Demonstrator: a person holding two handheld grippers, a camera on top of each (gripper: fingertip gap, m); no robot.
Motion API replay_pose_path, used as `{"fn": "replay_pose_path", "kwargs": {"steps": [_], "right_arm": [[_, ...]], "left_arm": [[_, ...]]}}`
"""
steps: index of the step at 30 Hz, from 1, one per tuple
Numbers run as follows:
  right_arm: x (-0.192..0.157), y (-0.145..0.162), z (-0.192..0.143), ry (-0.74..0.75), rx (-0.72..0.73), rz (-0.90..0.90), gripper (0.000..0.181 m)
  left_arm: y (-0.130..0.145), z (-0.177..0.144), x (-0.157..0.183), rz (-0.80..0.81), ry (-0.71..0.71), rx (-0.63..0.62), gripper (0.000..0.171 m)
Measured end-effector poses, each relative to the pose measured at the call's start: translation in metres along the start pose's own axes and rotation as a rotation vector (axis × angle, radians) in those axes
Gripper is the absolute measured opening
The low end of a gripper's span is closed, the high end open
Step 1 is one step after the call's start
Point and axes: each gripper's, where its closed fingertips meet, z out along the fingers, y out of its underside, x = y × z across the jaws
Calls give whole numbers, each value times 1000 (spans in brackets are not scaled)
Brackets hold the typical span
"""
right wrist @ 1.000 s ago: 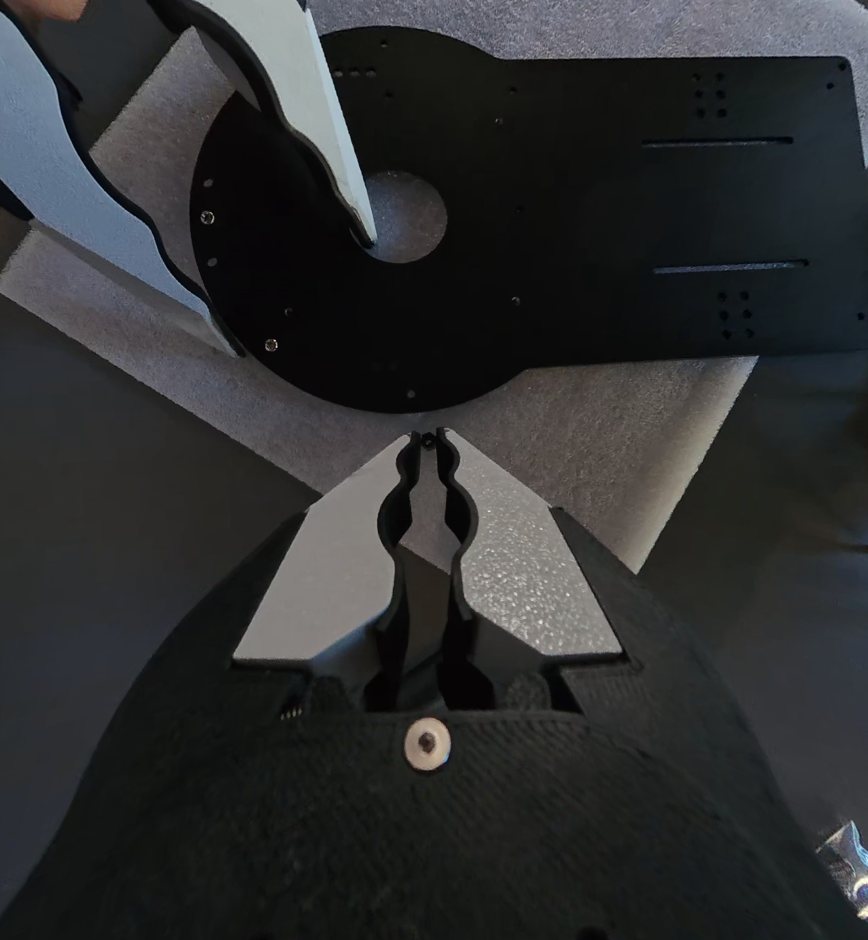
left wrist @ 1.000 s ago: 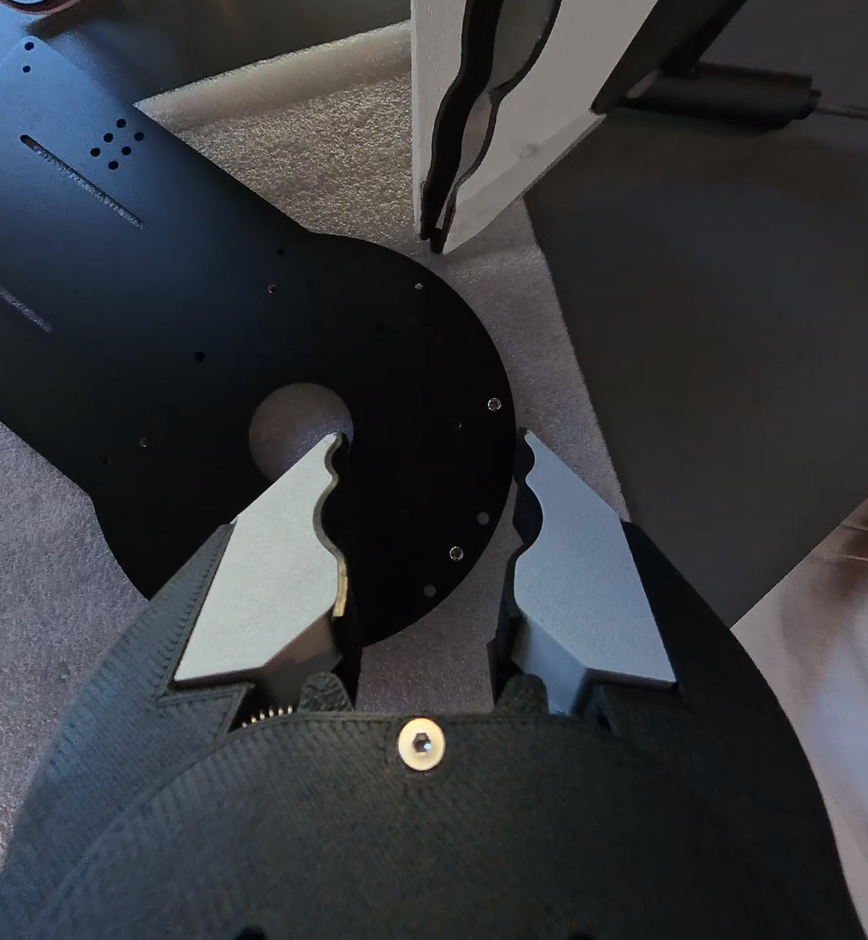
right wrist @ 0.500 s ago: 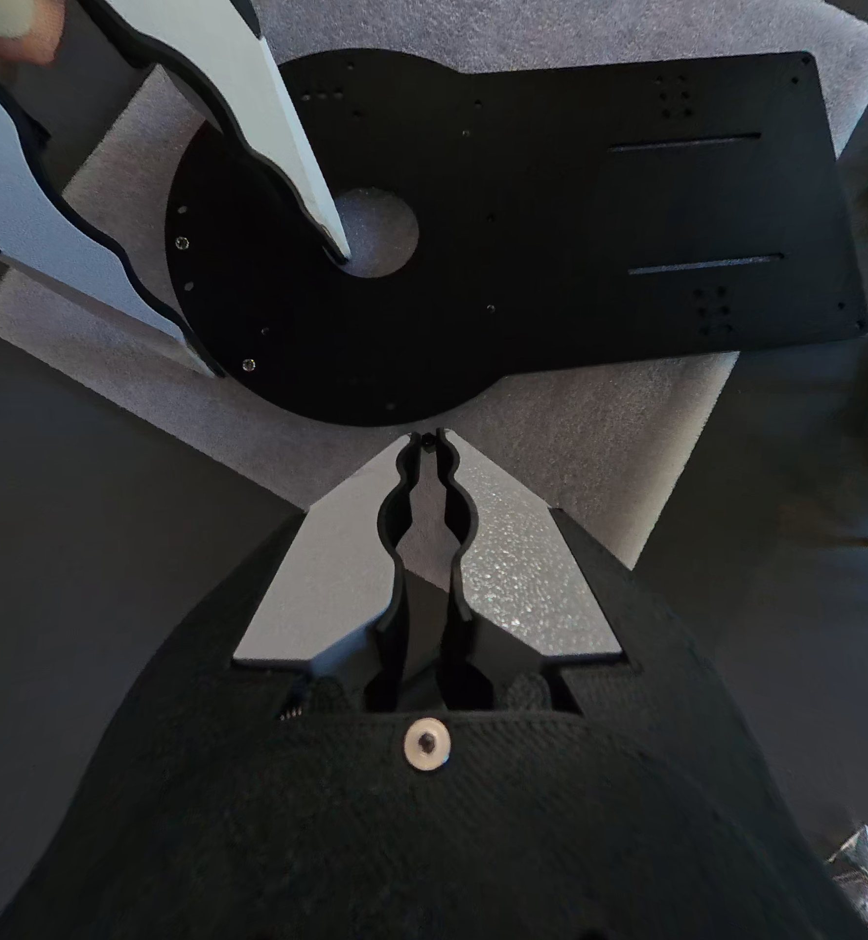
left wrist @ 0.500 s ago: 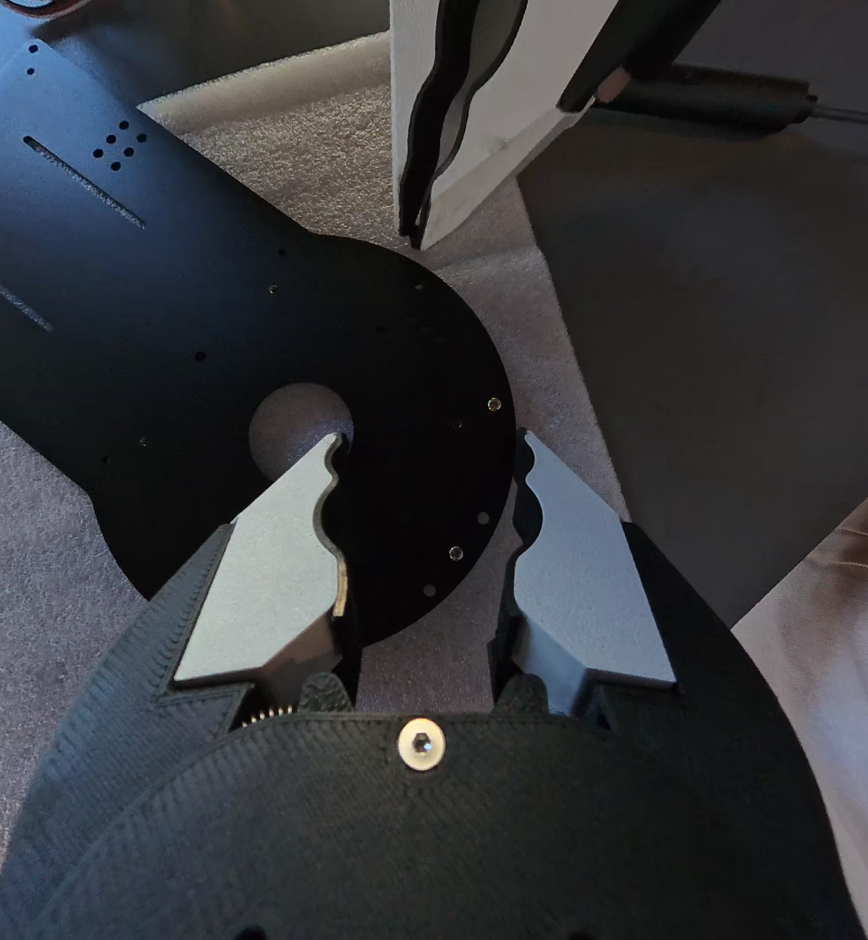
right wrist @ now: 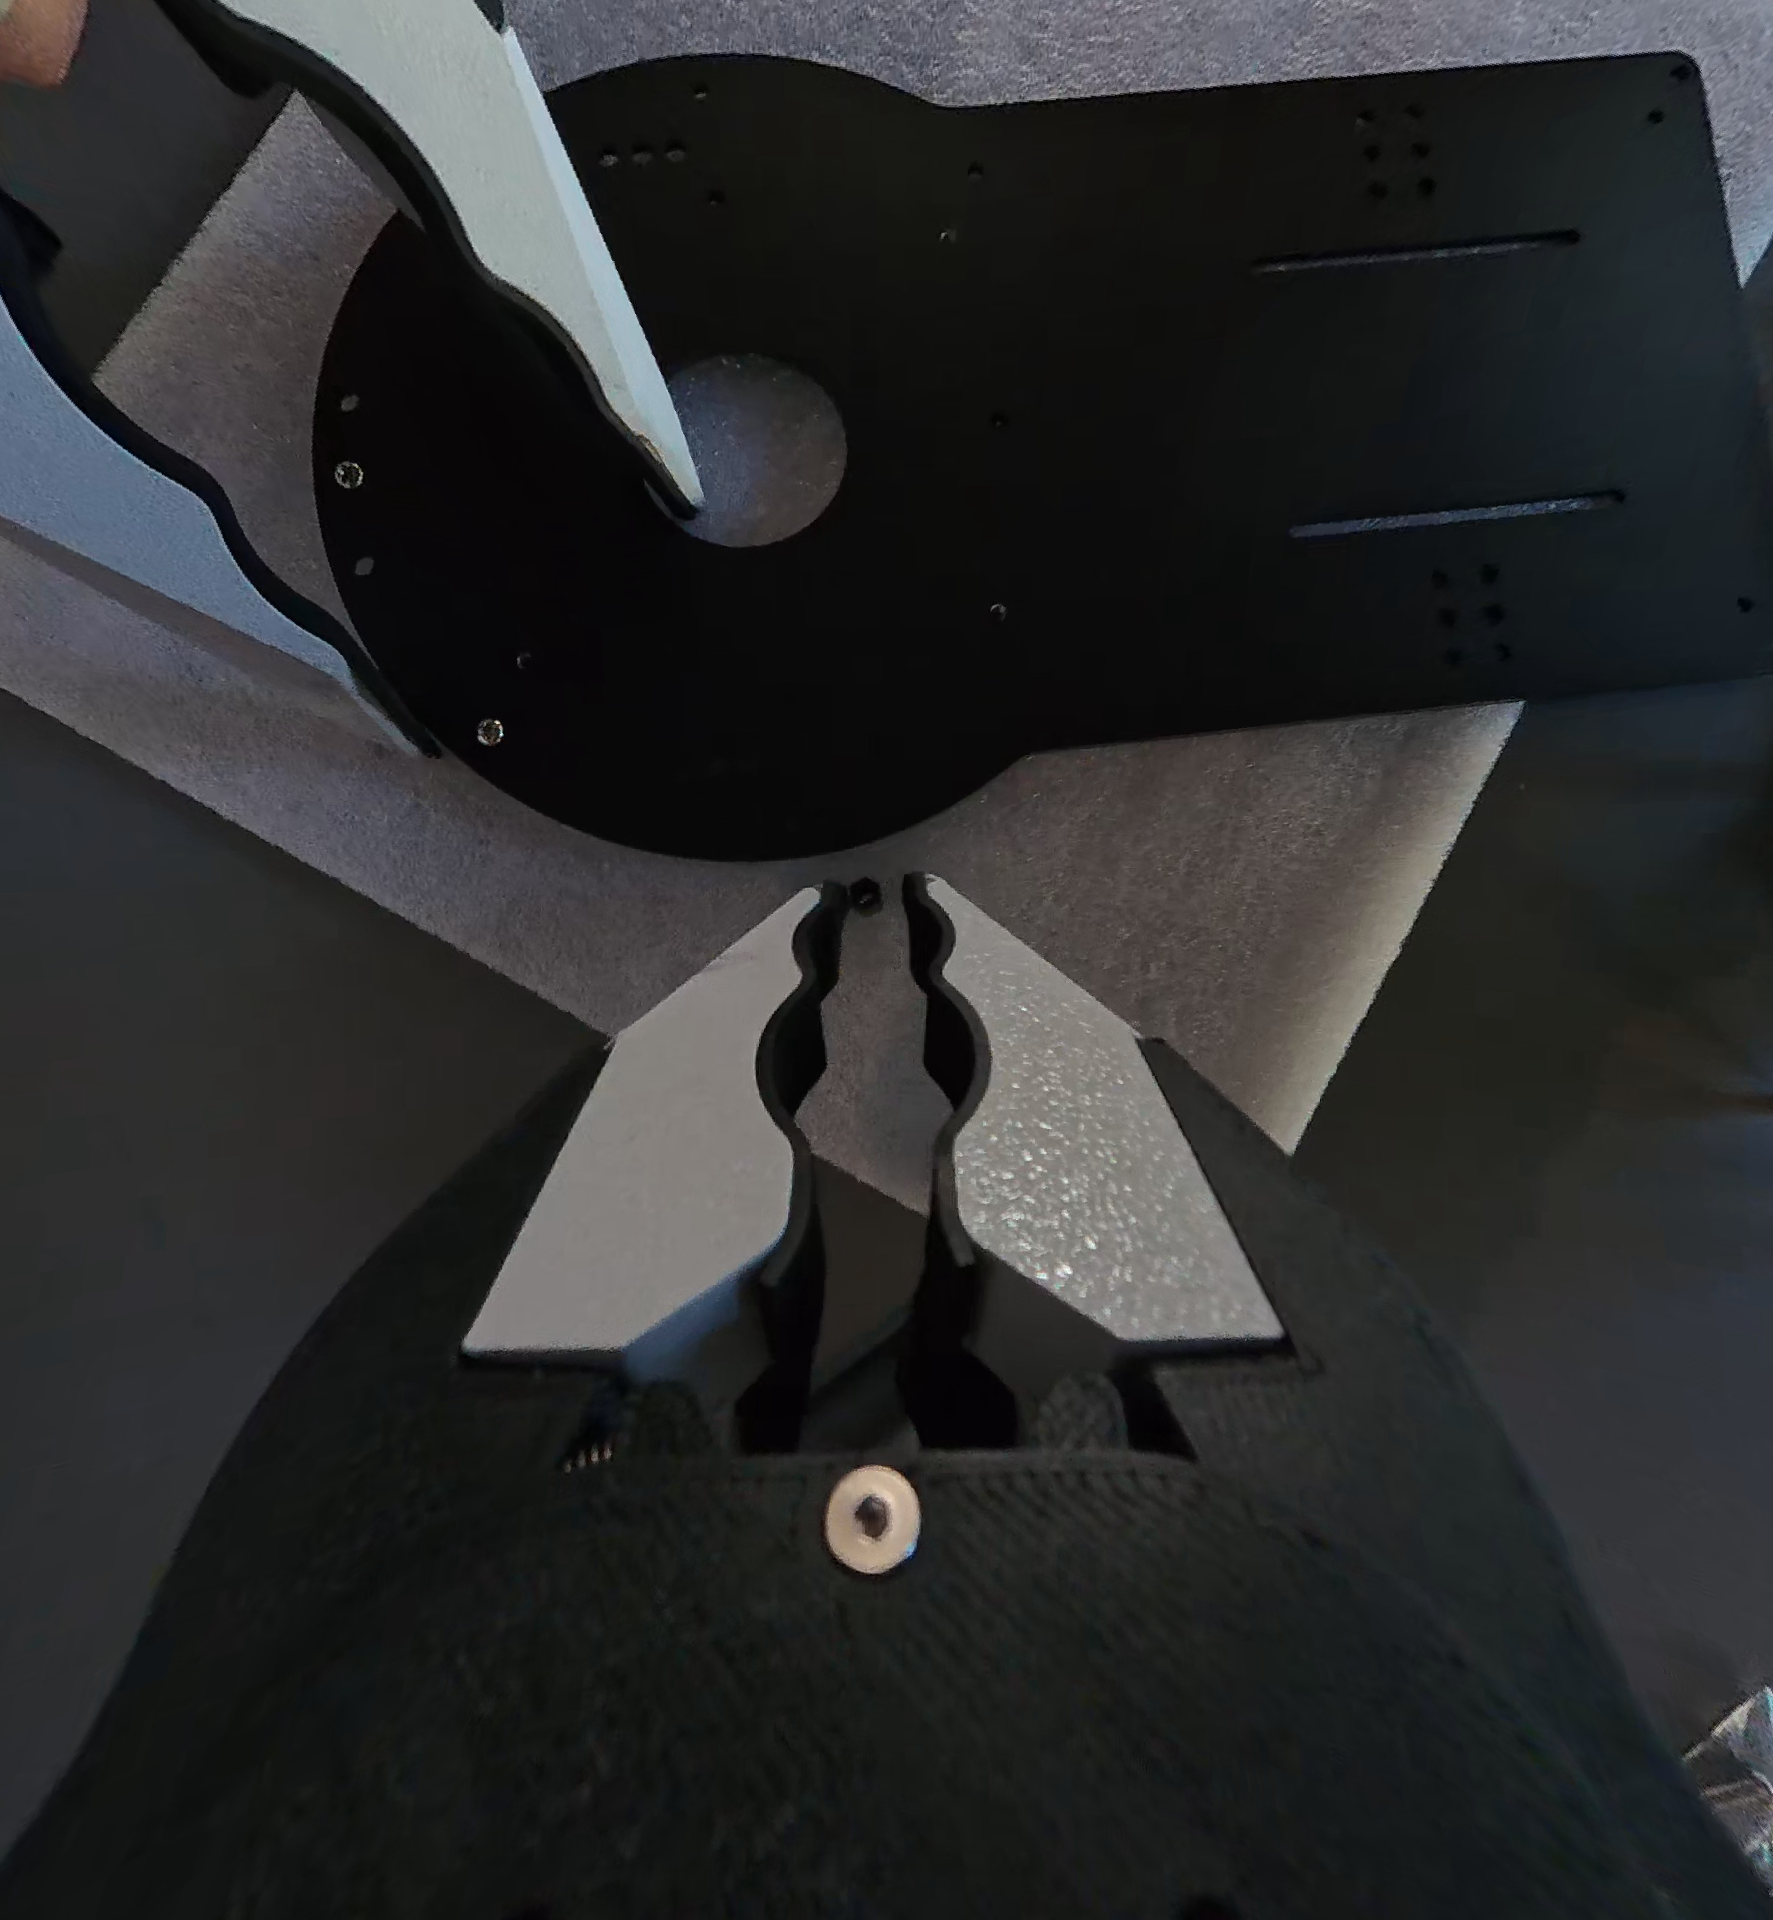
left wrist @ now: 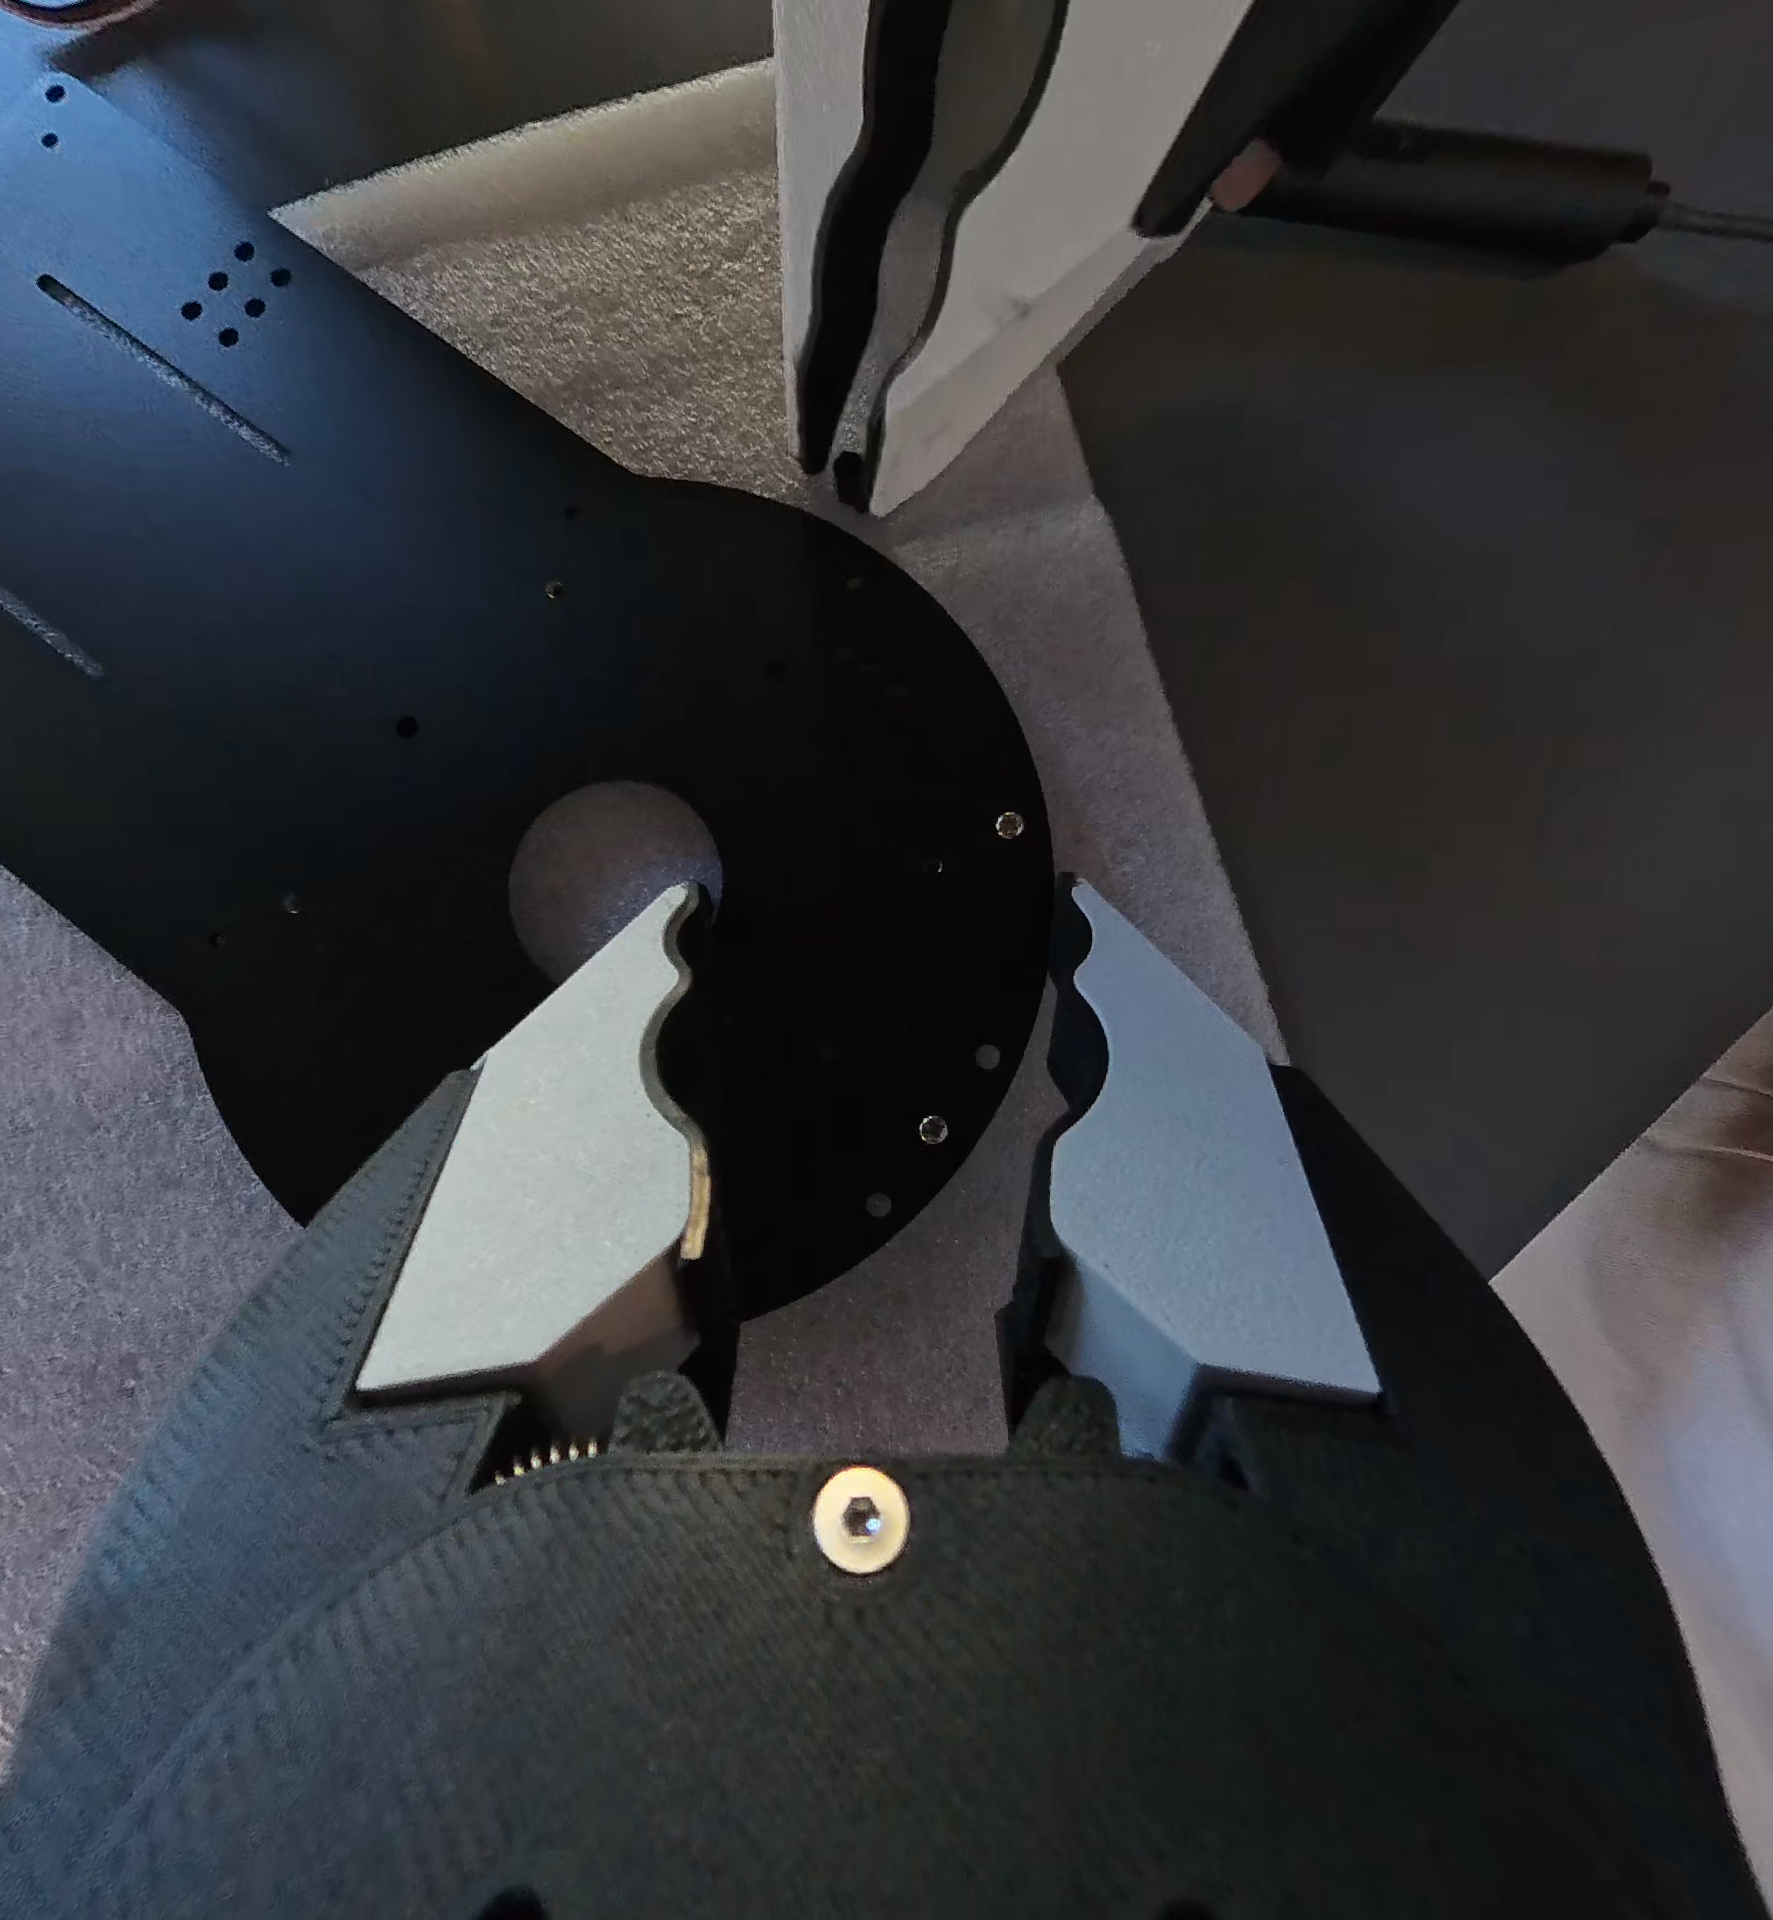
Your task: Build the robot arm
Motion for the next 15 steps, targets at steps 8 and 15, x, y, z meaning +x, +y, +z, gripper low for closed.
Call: {"fn": "replay_pose_path", "kwargs": {"steps": [8,15], "right_arm": [[-4,-1,-5,-22,41,11,21],[6,-10,-29,-75,139,147,26]], "left_arm": [[0,0,0,-4,-3,11,65],[0,0,0,-10,-2,-3,64]]}}
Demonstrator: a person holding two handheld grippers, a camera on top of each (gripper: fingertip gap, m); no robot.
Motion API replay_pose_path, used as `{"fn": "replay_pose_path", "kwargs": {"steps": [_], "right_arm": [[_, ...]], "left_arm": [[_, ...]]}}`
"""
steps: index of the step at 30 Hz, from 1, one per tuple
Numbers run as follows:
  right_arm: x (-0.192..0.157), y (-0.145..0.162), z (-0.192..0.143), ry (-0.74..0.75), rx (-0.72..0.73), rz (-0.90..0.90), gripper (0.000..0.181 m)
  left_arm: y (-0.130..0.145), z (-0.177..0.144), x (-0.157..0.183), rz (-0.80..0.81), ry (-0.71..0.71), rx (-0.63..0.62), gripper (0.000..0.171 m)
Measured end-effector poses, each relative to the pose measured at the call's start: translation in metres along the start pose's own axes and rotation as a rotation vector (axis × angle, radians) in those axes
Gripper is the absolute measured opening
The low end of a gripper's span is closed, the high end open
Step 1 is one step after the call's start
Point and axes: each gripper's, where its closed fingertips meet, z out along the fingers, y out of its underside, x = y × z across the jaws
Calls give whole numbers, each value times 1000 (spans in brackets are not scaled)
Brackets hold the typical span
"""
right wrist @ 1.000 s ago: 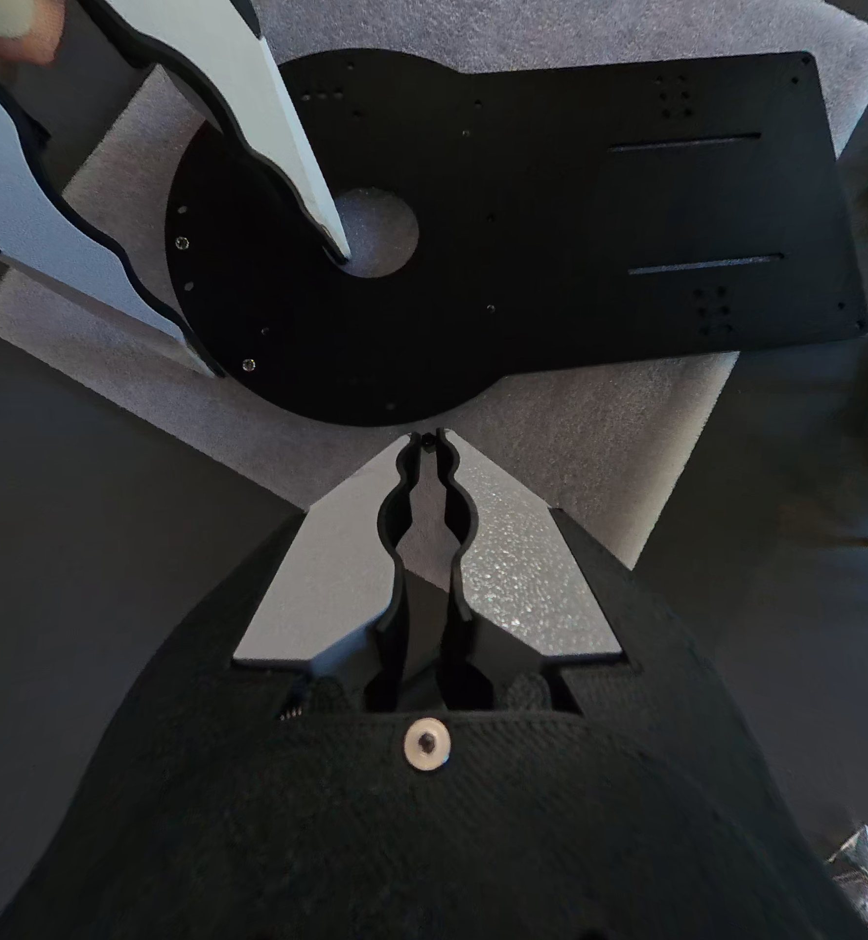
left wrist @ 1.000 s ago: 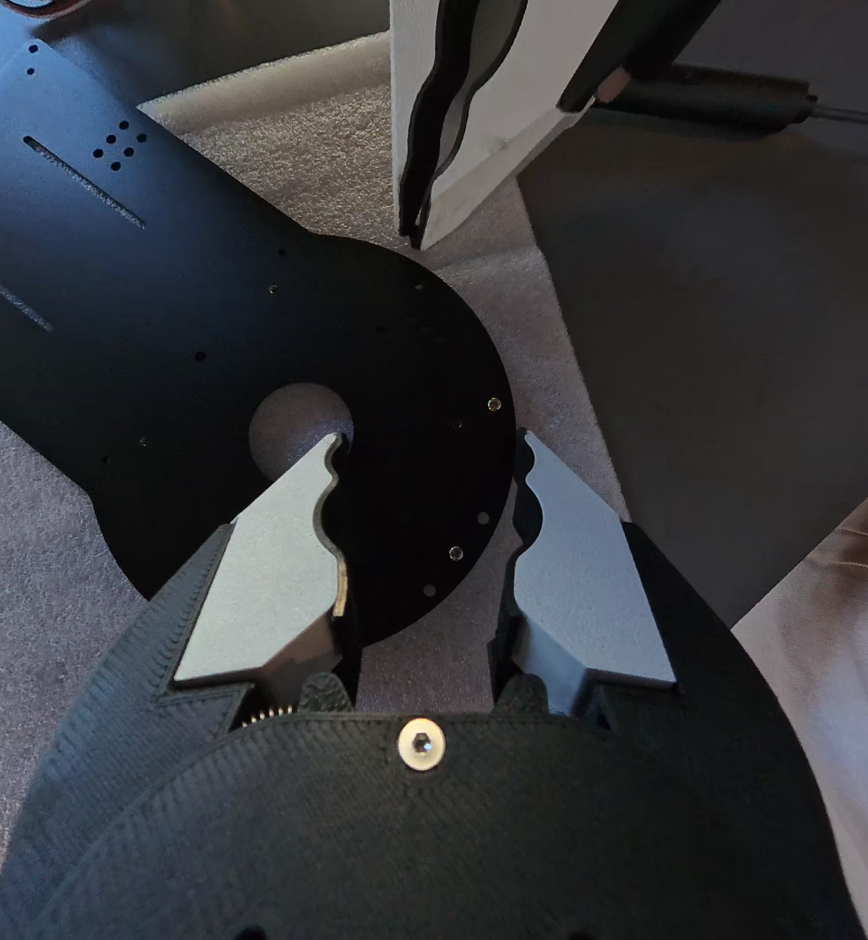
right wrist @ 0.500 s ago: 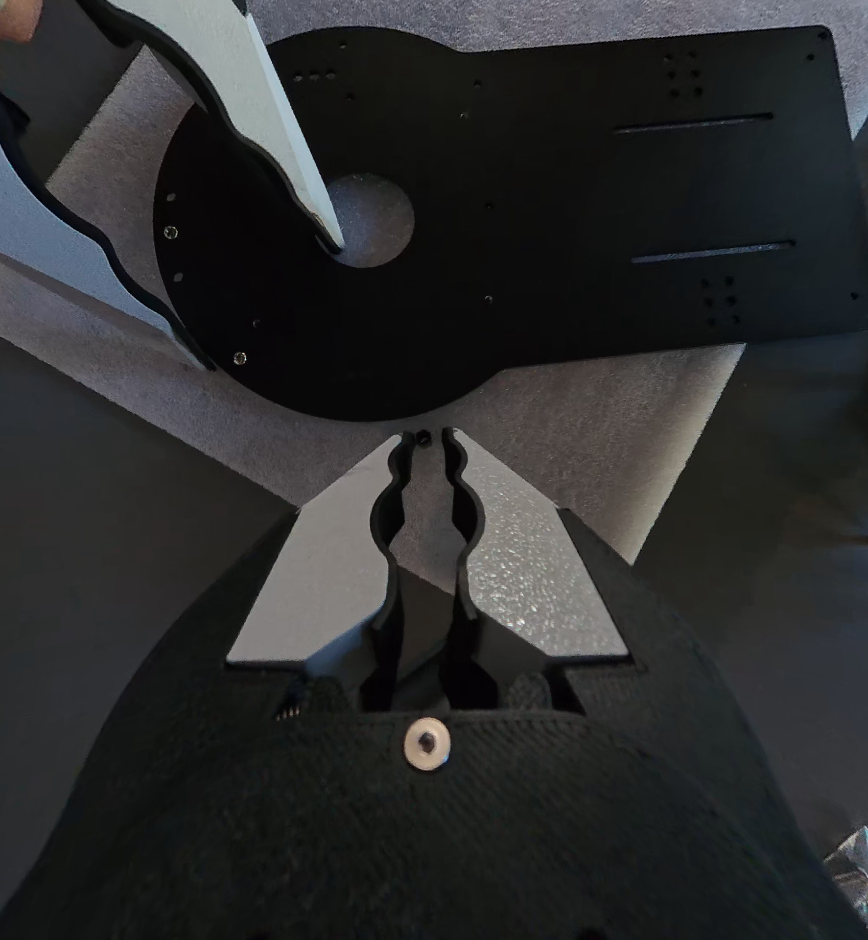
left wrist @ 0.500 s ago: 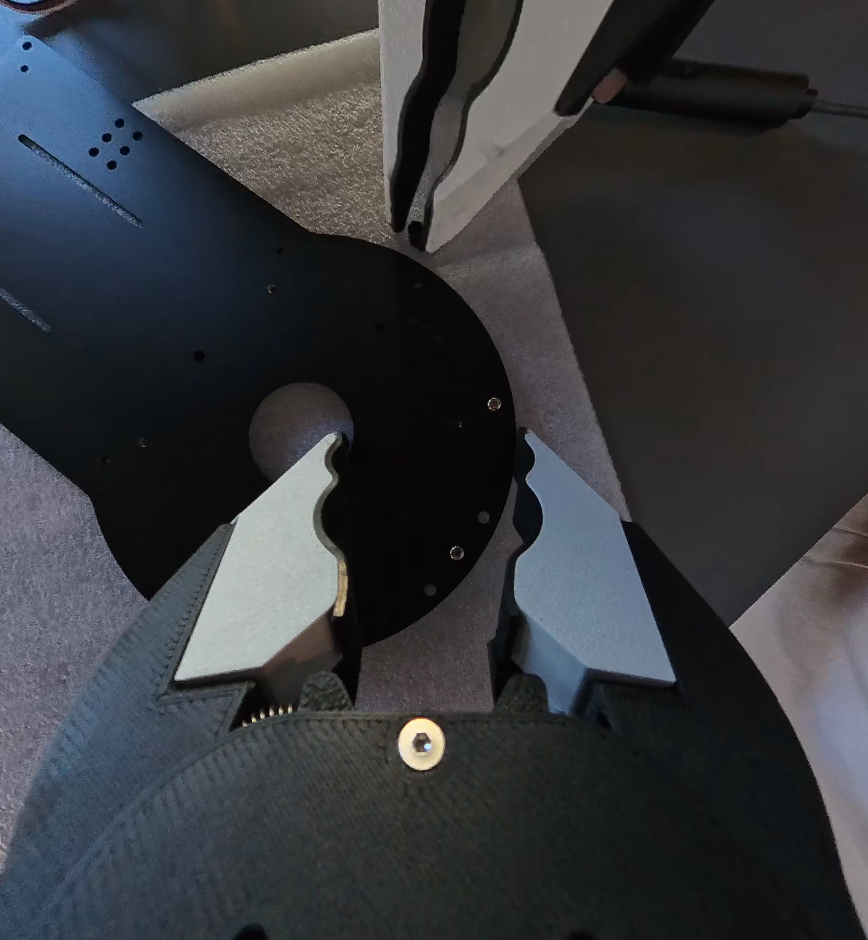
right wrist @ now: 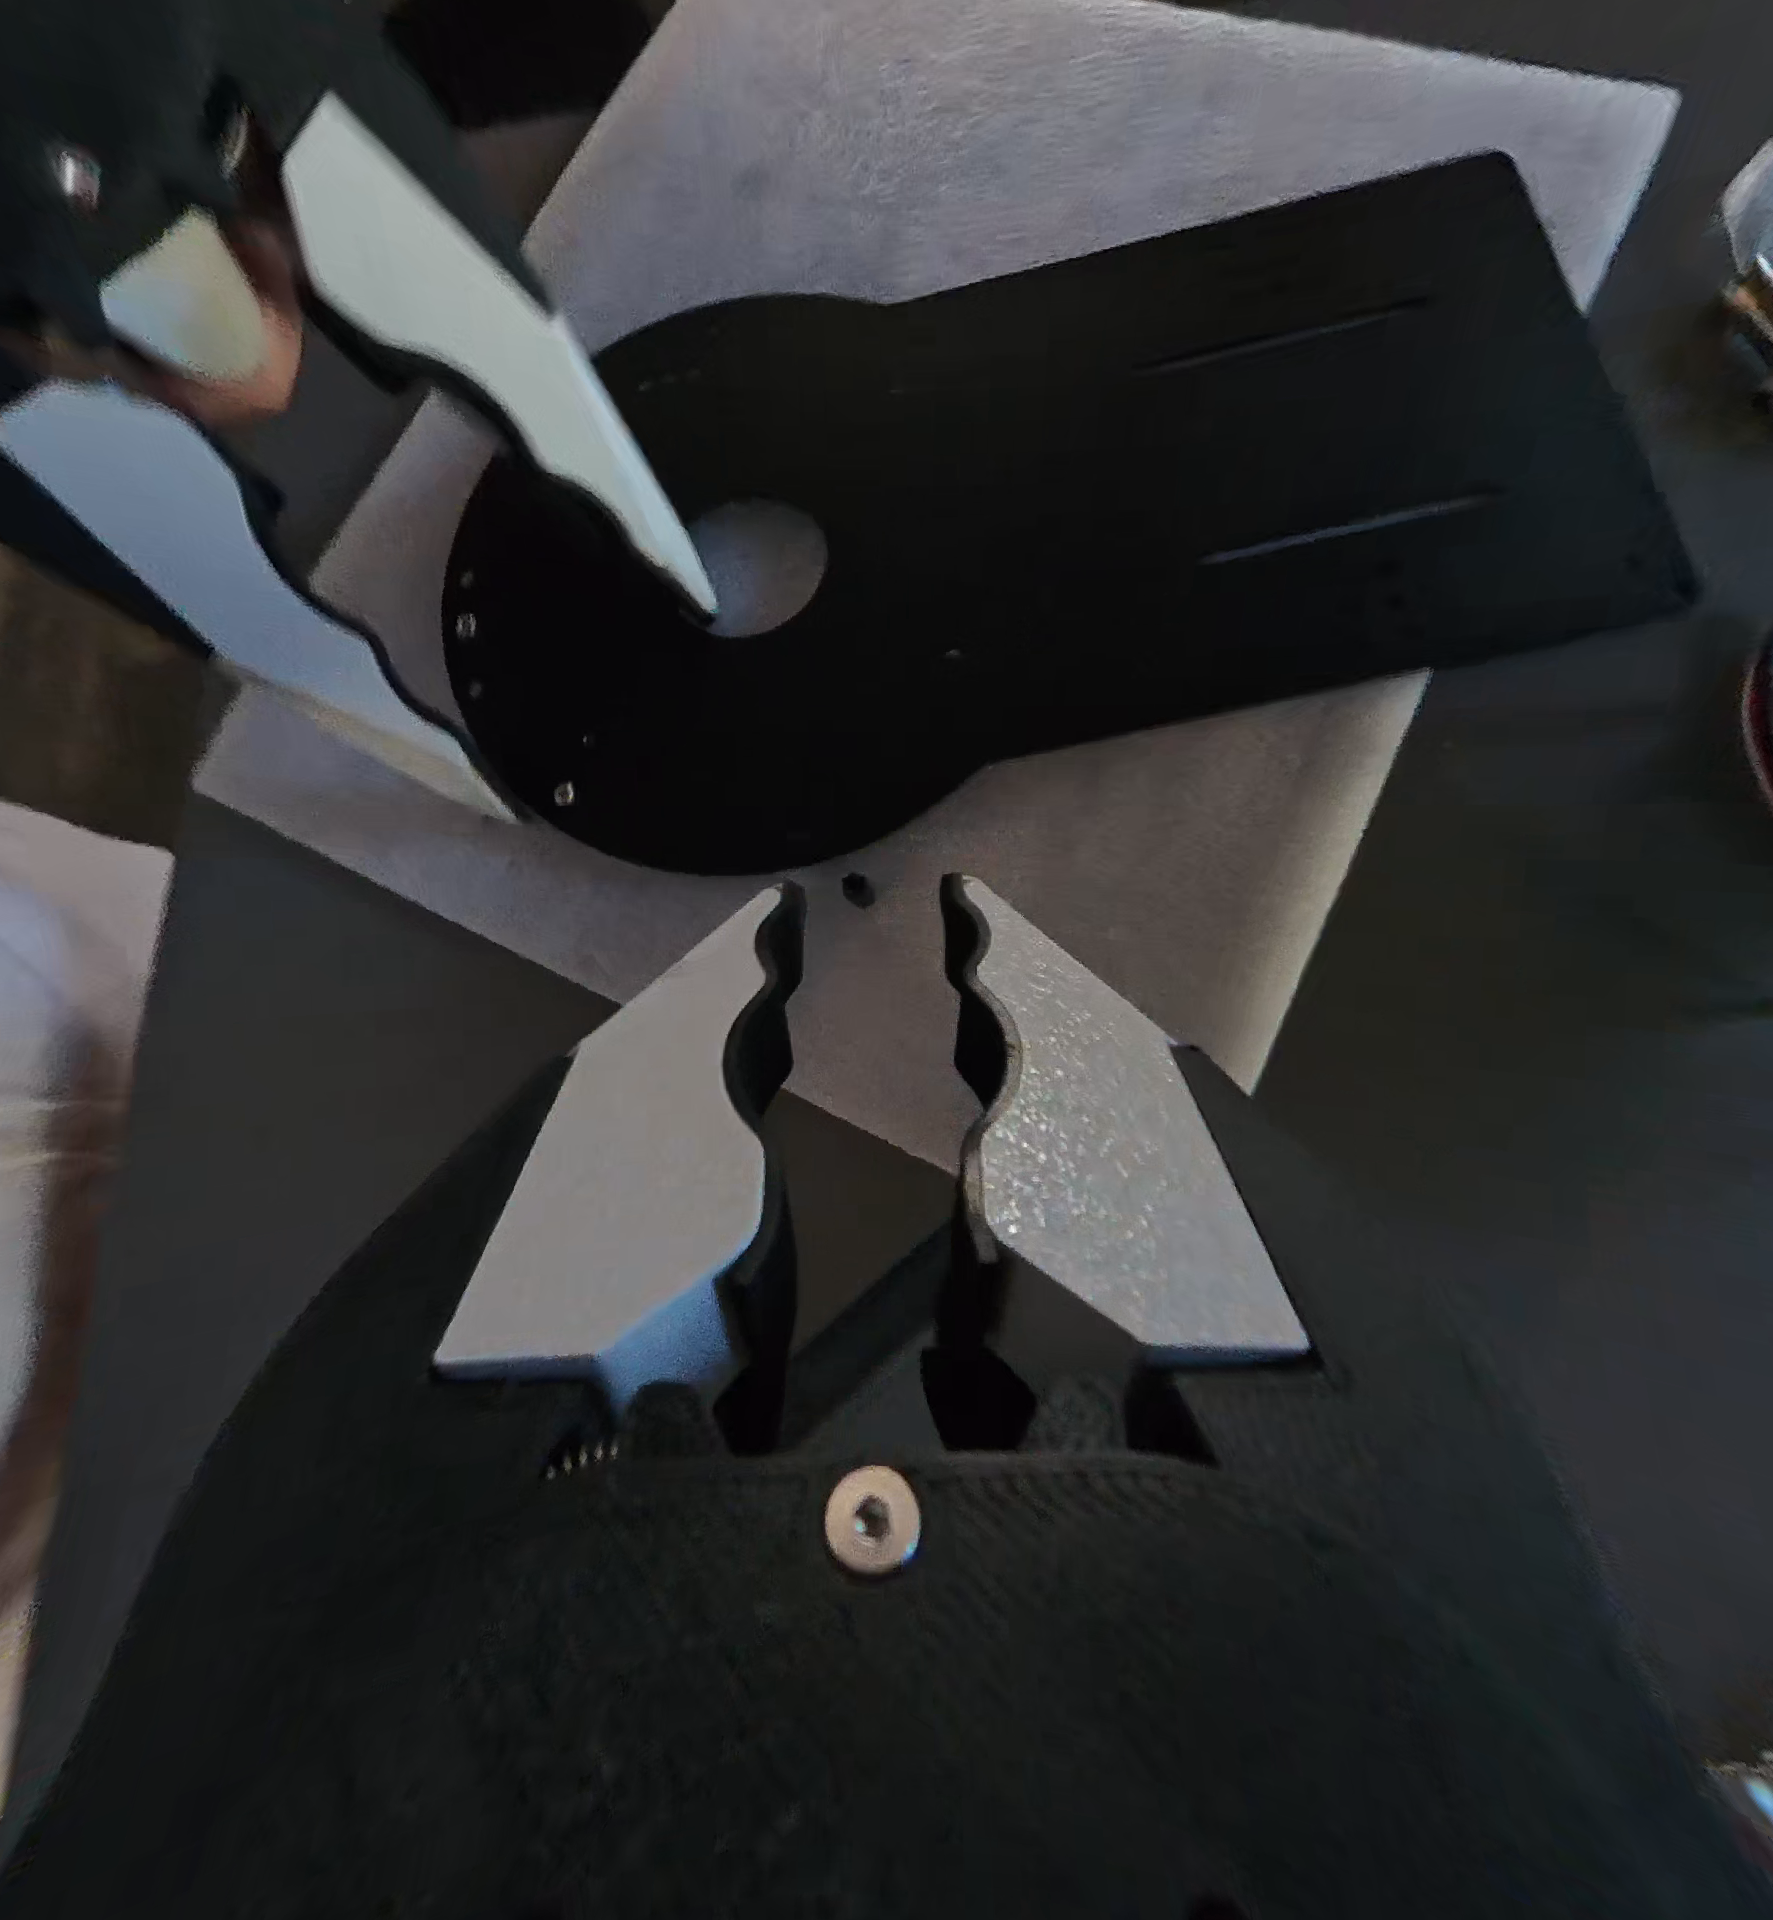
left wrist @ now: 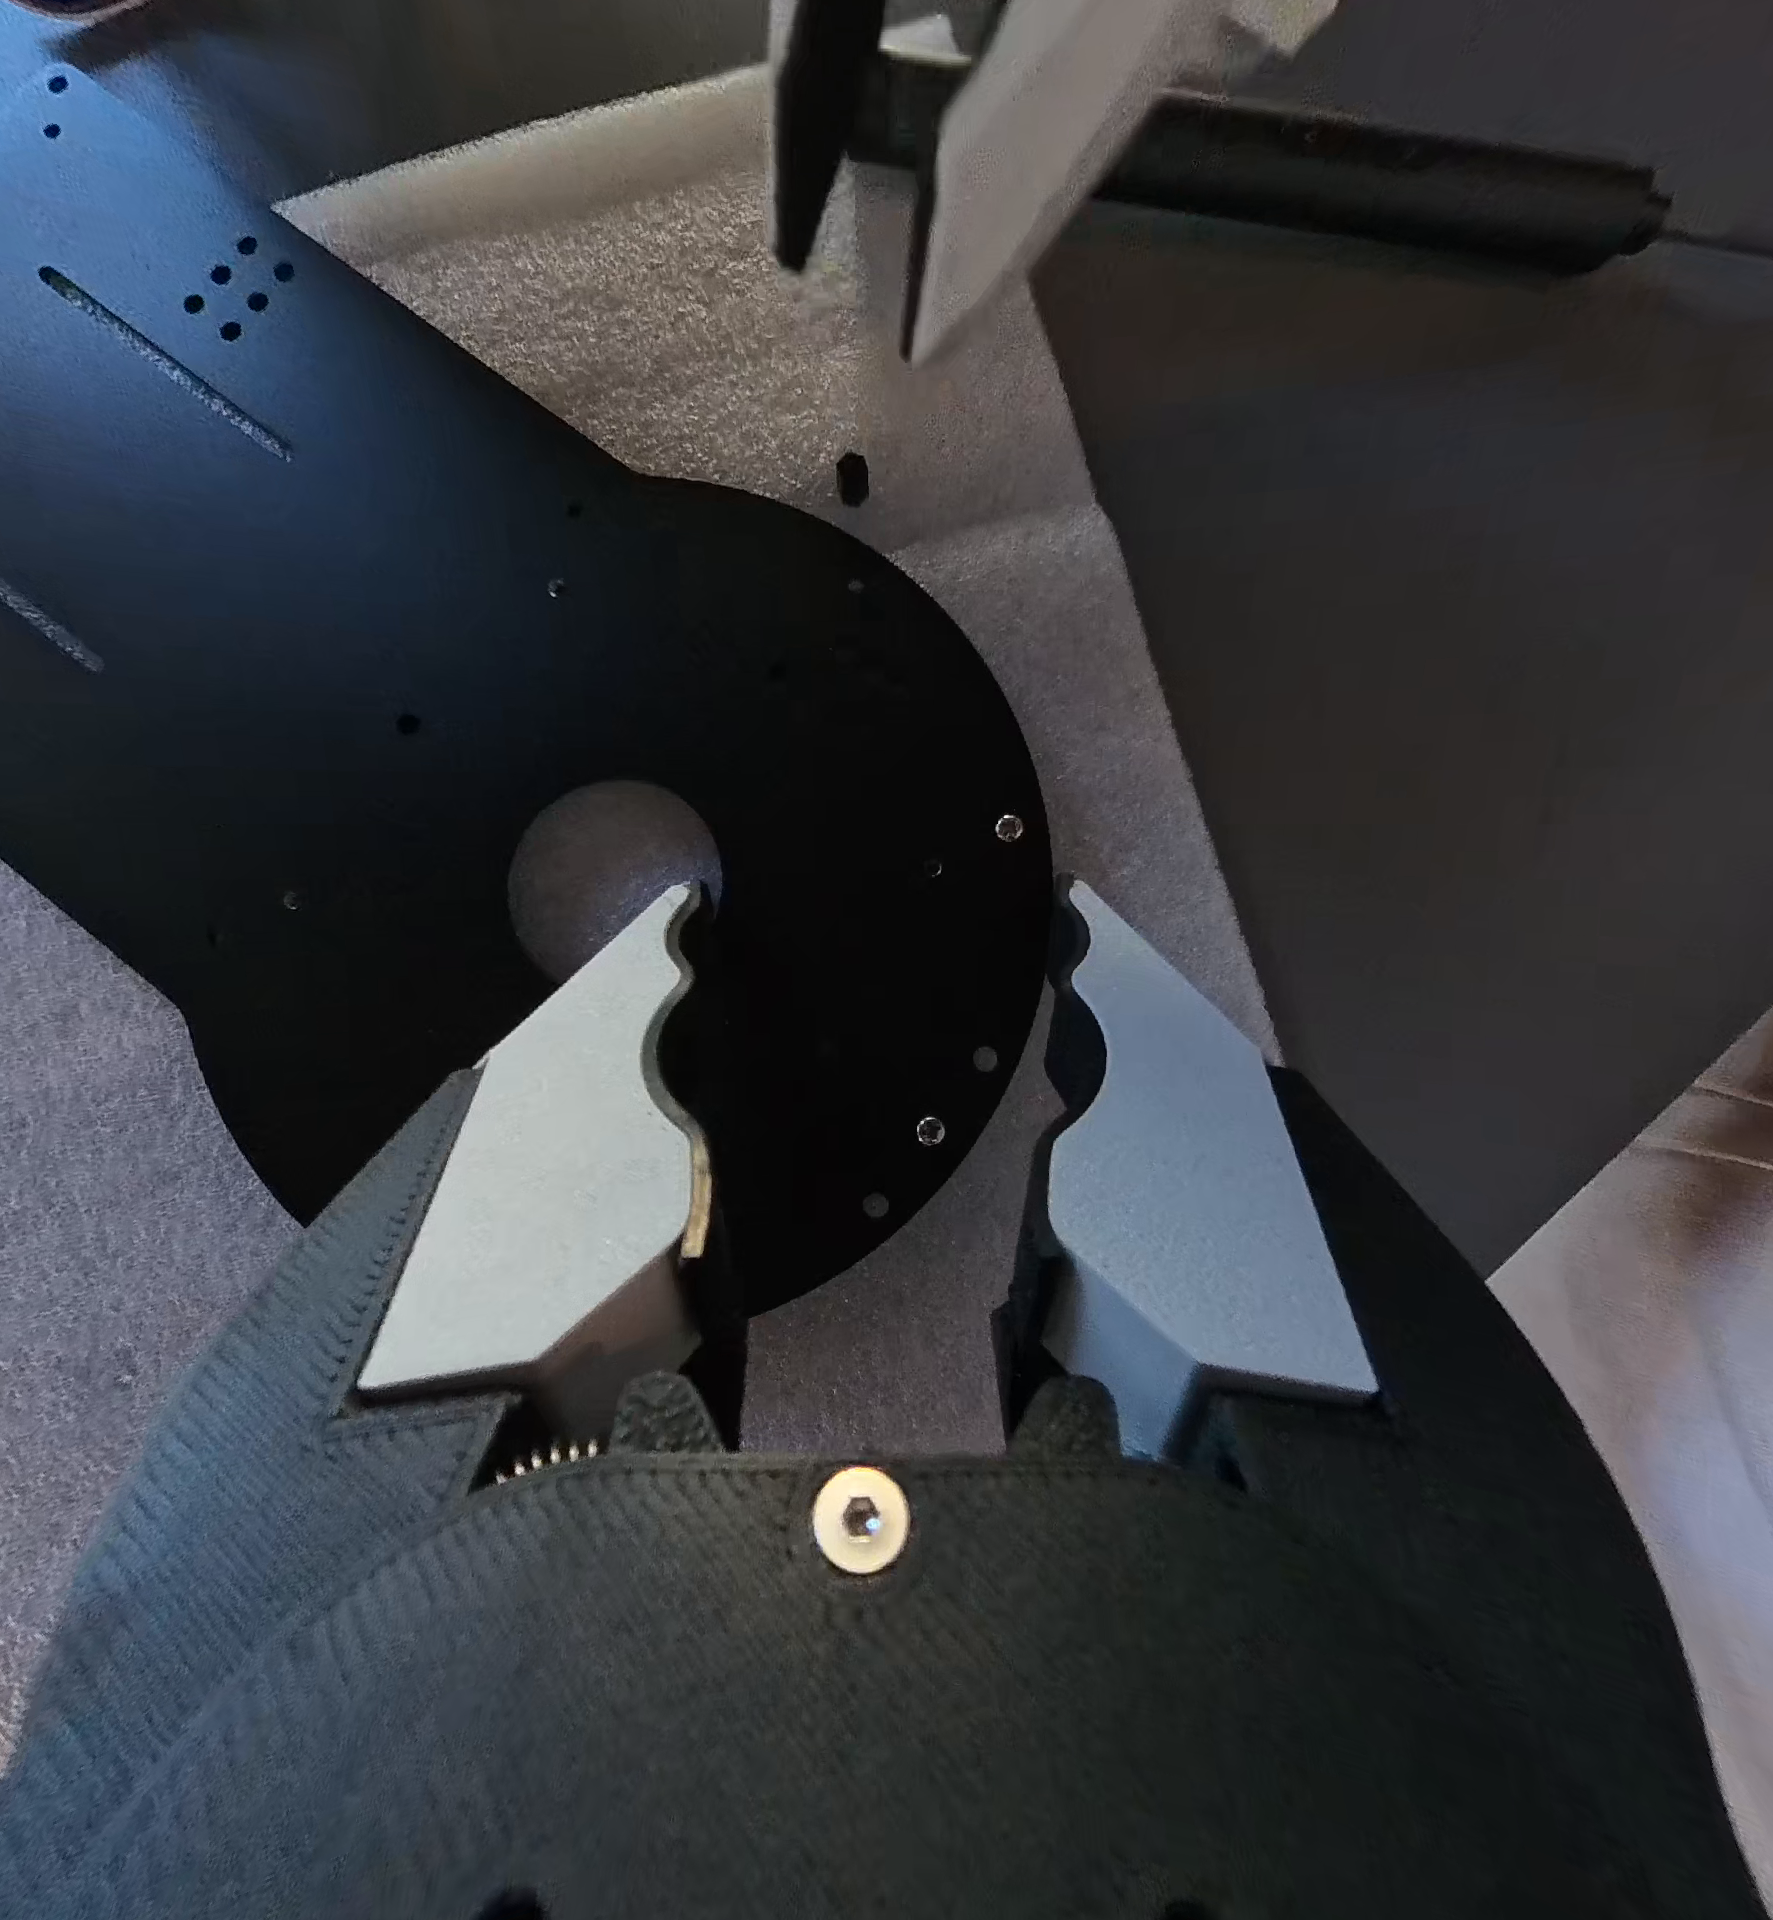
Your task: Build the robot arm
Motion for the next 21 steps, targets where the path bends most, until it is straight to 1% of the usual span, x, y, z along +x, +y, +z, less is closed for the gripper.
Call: {"fn": "replay_pose_path", "kwargs": {"steps": [3,5,6,7,9,12,17,21], "right_arm": [[7,-12,-1,-137,30,275,30],[9,-15,2,-244,-7,471,26],[9,-15,5,-283,-35,519,26],[12,-13,9,-287,-64,538,24],[20,-10,18,-249,-110,540,21],[20,-10,27,-257,-162,556,18],[33,-13,38,-233,-146,661,16],[43,-16,42,-265,-91,814,14]], "left_arm": [[-1,0,0,-8,-3,14,63],[-1,0,0,-18,-4,27,63],[-1,0,0,-21,-6,34,63],[-2,0,0,-24,-7,41,63],[-2,0,0,-30,-8,49,63],[-2,0,0,-38,-9,53,63],[-3,0,0,-53,-12,71,63],[-4,0,0,-64,-9,80,63]]}}
